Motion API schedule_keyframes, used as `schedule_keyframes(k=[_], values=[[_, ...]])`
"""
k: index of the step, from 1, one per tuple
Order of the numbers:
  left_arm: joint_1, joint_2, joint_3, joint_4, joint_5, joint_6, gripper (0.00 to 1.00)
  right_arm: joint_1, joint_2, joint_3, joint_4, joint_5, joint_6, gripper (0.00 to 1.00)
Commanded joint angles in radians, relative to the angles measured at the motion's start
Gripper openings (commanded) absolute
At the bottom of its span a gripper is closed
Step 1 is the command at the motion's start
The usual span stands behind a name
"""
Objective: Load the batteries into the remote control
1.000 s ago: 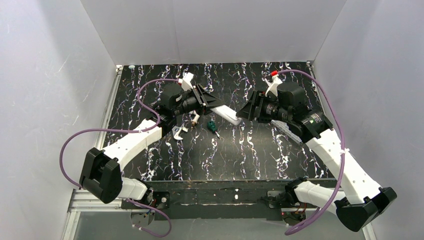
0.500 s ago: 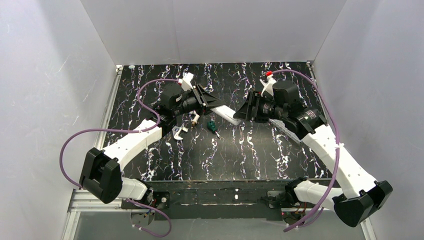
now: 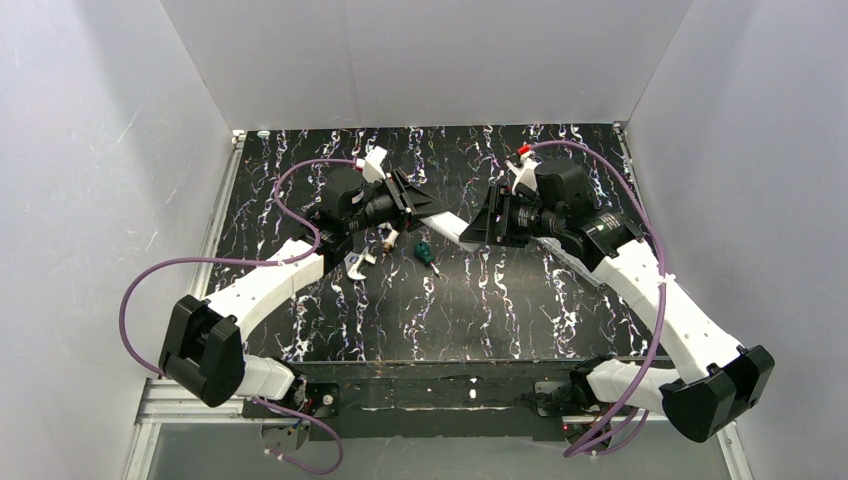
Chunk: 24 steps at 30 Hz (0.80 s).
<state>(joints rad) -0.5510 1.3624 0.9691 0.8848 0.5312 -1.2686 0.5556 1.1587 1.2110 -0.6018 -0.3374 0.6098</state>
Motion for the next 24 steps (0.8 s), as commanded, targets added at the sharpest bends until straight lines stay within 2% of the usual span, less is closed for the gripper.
schedule_keyframes(k=[1,12,24], values=[[0.002,-0.045,0.01,0.083,0.036,-0.012,0.0,-0.005,0.017,0.014,0.004,-0.011,-0.026,0.65],[0.002,-0.049,0.002,0.082,0.032,-0.012,0.0,-0.005,0.009,0.018,0.028,-0.03,-0.026,0.65],[0.002,-0.064,-0.008,0.074,0.021,-0.006,0.0,-0.006,-0.04,0.015,0.068,-0.005,0.034,0.71]])
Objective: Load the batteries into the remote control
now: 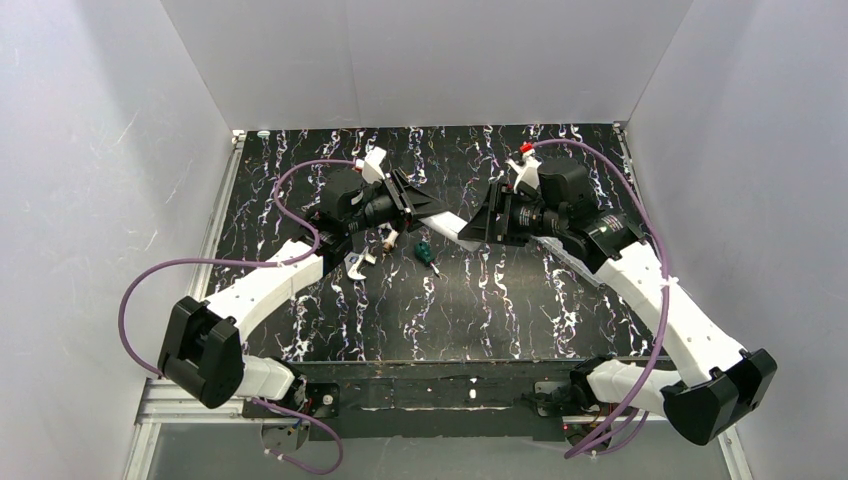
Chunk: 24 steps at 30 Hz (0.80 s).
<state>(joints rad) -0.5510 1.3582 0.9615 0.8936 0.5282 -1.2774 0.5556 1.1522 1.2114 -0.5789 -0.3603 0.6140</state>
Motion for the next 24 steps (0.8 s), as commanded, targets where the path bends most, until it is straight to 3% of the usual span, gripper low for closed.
schedule_keyframes(k=[1,8,24], values=[[0.002,-0.06,0.0,0.066,0.024,0.003,0.0,-0.009,-0.036,0.013,0.043,0.022,0.037,0.71],[0.002,-0.063,0.002,0.057,0.024,0.006,0.0,-0.018,-0.044,-0.008,0.053,0.024,0.069,0.69],[0.002,-0.076,0.002,0.038,0.021,0.016,0.0,-0.023,-0.037,-0.019,0.063,0.001,0.068,0.48]])
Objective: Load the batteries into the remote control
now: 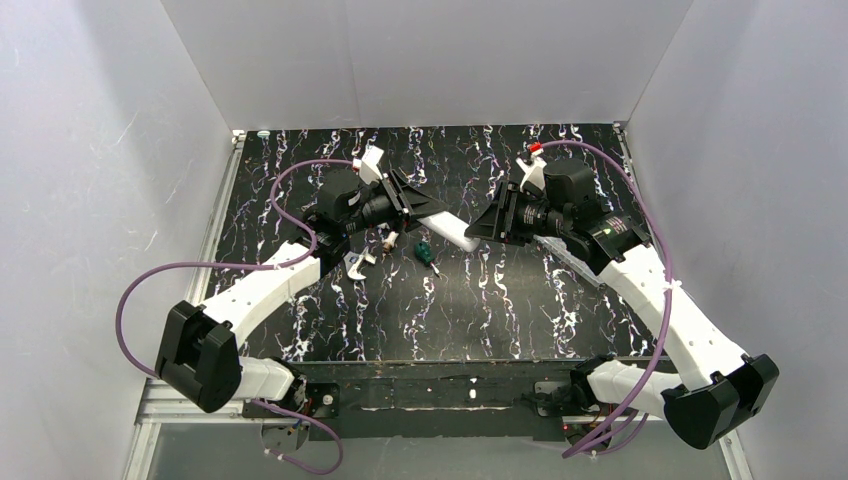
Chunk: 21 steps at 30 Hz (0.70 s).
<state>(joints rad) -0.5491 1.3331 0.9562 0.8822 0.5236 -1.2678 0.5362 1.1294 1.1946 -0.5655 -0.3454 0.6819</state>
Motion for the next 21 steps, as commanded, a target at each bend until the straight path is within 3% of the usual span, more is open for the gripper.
schedule_keyframes(k=[1,8,11,16,21], values=[[0.0,-0.052,0.008,0.049,0.027,0.007,0.0,-0.004,-0.014,-0.001,0.049,-0.014,-0.001,0.47],[0.0,-0.049,0.011,0.049,0.028,0.005,0.0,-0.004,-0.013,-0.001,0.049,-0.015,-0.004,0.37],[0.0,-0.05,0.011,0.049,0.03,0.005,0.0,-0.004,-0.011,-0.001,0.049,-0.014,-0.006,0.37],[0.0,-0.055,0.01,0.046,0.029,0.008,0.0,-0.005,-0.034,-0.006,0.048,0.038,0.014,0.73],[0.0,-0.054,0.011,0.045,0.027,0.012,0.0,-0.021,-0.092,-0.06,0.116,0.073,0.083,0.8]])
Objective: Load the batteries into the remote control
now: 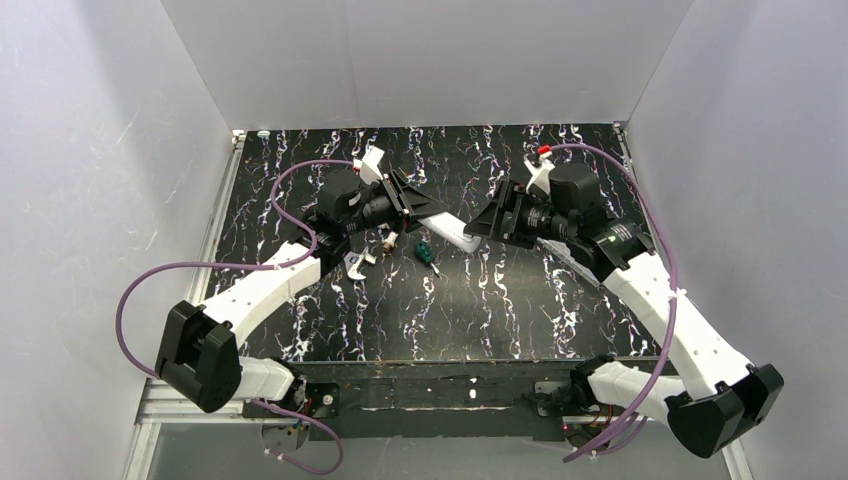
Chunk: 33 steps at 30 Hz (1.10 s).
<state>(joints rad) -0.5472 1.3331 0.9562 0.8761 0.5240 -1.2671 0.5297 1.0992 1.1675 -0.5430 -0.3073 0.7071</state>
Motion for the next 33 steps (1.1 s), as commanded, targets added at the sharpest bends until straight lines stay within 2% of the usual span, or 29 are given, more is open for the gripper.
schedule_keyframes(k=[1,8,13,16,20,23,25,28,33], values=[[-0.002,-0.052,0.012,0.053,0.025,0.01,0.0,-0.018,-0.075,-0.05,0.118,0.034,0.08,0.8],[-0.002,-0.049,0.015,0.058,0.024,0.009,0.0,-0.043,-0.141,-0.216,0.339,-0.044,0.252,0.81],[-0.002,-0.055,0.011,0.056,0.024,0.011,0.0,-0.048,-0.124,-0.228,0.342,-0.059,0.266,0.8],[-0.002,-0.061,0.009,0.056,0.021,0.011,0.0,-0.049,-0.107,-0.214,0.309,-0.056,0.25,0.74],[-0.002,-0.064,0.007,0.054,0.021,0.014,0.0,-0.05,-0.093,-0.207,0.296,-0.062,0.236,0.62],[-0.002,-0.064,0.008,0.052,0.019,0.015,0.0,-0.05,-0.091,-0.207,0.296,-0.065,0.233,0.58],[-0.002,-0.062,0.008,0.054,0.019,0.013,0.0,-0.05,-0.093,-0.208,0.295,-0.065,0.232,0.59],[-0.002,-0.06,0.008,0.055,0.02,0.014,0.0,-0.05,-0.102,-0.209,0.296,-0.058,0.232,0.67],[-0.002,-0.059,0.008,0.057,0.021,0.014,0.0,-0.052,-0.119,-0.209,0.291,-0.038,0.227,0.71]])
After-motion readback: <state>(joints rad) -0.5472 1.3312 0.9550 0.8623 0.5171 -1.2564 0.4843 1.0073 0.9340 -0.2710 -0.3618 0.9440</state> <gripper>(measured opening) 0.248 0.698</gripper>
